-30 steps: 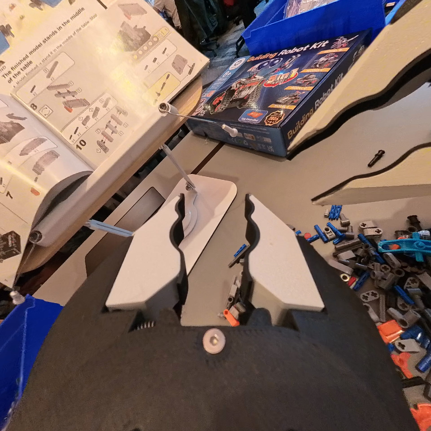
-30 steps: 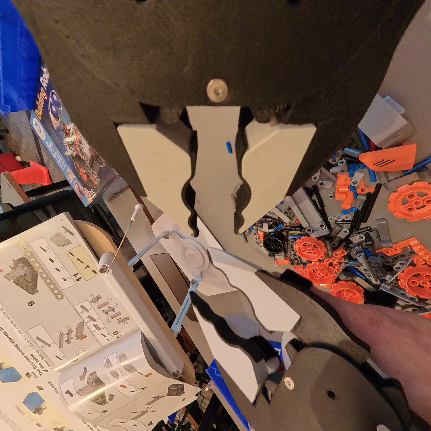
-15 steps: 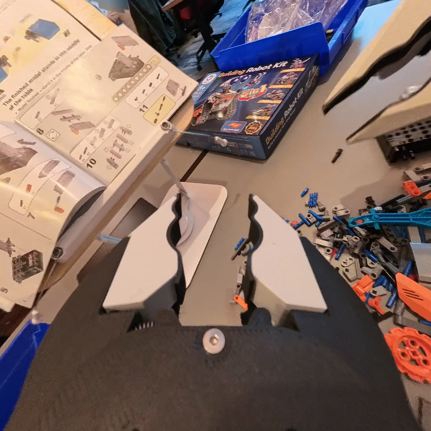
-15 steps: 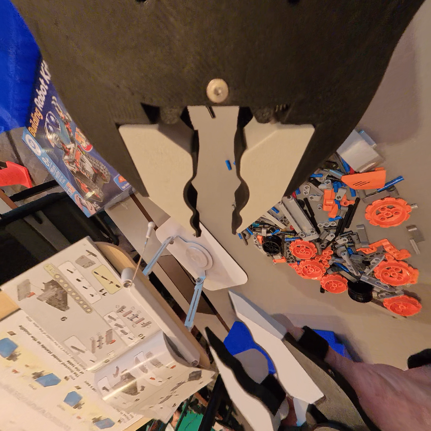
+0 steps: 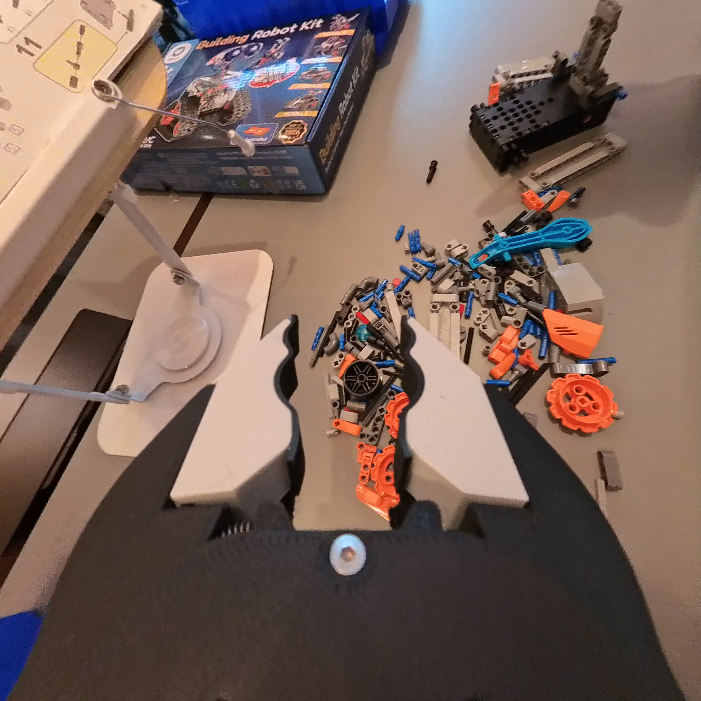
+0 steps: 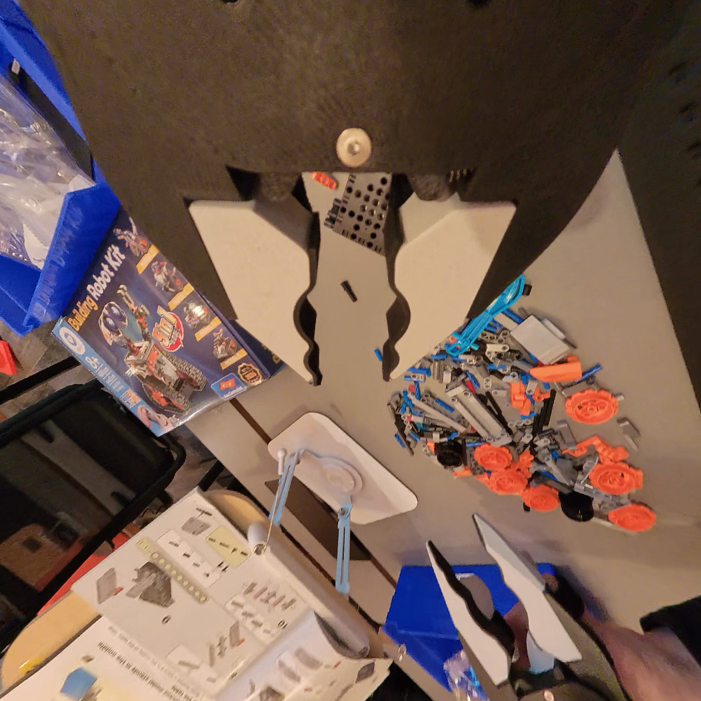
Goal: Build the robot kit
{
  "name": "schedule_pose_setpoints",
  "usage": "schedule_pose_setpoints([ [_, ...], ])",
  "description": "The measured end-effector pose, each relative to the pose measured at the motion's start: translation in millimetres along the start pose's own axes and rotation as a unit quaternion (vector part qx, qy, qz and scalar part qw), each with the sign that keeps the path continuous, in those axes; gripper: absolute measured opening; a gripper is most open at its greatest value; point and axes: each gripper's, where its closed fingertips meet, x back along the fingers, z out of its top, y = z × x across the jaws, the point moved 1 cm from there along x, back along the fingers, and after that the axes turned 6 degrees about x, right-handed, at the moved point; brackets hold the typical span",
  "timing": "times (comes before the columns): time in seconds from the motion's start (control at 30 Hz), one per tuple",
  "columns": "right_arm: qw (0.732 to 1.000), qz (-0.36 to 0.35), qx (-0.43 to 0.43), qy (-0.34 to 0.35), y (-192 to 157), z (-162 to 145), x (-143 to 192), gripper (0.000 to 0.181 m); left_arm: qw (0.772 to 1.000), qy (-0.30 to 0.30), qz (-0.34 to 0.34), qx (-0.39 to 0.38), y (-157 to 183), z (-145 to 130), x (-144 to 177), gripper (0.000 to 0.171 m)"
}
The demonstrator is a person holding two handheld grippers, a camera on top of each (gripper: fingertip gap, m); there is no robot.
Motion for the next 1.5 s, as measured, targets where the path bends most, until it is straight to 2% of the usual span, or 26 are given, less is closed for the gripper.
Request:
schedule_pose_setpoints([
  [0.1, 0.999, -0.012, 0.005, -0.035, -1.1, -15.6, 10.4, 0.034, 1.0, 0.003, -0.021, -0.003, 7.9, -2.2, -3.4, 0.049],
  [0.2, 0.996, -0.039, -0.022, -0.076, 13.3, -47.7, 32.2, 0.034, 0.999, 0.006, -0.045, -0.006, 22.5, 5.9, -9.6, 0.053],
  [0.33, 0.986, -0.049, -0.105, -0.12, 36.3, -104.7, 57.4, 0.036, 0.996, 0.009, -0.085, -0.031, 59.6, 40.5, -30.6, 0.06],
  [0.4, 0.98, -0.025, -0.139, -0.137, 37.8, -131.2, 59.0, 0.042, 0.992, -0.002, -0.114, -0.054, 87.3, 57.4, -49.0, 0.064],
  [0.5, 0.976, 0.005, -0.15, -0.158, 35.1, -162.1, 53.2, 0.049, 0.989, -0.024, -0.123, -0.077, 117.8, 79.0, -85.4, 0.066],
  [0.6, 0.977, 0.042, -0.153, -0.143, 28.2, -167.7, 43.3, 0.049, 0.984, -0.055, -0.149, -0.078, 140.3, 88.2, -124.8, 0.07],
  [0.7, 0.975, 0.072, -0.144, -0.154, 25.3, -170.6, 32.7, 0.044, 0.98, -0.088, -0.161, -0.083, 147.4, 83.8, -162.0, 0.072],
  [0.87, 0.963, 0.131, -0.127, -0.197, 13.1, -185.6, 13.2, 0.033, 0.973, -0.092, -0.202, -0.067, 156.4, 82.4, -197.0, 0.071],
  [1.07, 0.959, 0.141, -0.125, -0.213, 6.6, -192.9, 1.9, 0.012, 0.967, -0.101, -0.223, -0.072, 161.2, 78.3, -214.9, 0.066],
  [1.2, 0.959, 0.139, -0.131, -0.207, 8.7, -191.0, 1.9, 0.011, 0.963, -0.102, -0.235, -0.08, 166.6, 71.6, -220.5, 0.066],
  [1.4, 0.962, 0.125, -0.128, -0.207, 15.0, -184.2, -2.1, 0.01, 0.967, -0.059, -0.224, -0.107, 163.7, 85.5, -218.8, 0.063],
  [1.5, 0.963, 0.131, -0.118, -0.206, 12.4, -177.4, -6.4, 0.009, 0.963, -0.064, -0.221, -0.138, 164.3, 81.2, -221.1, 0.061],
])
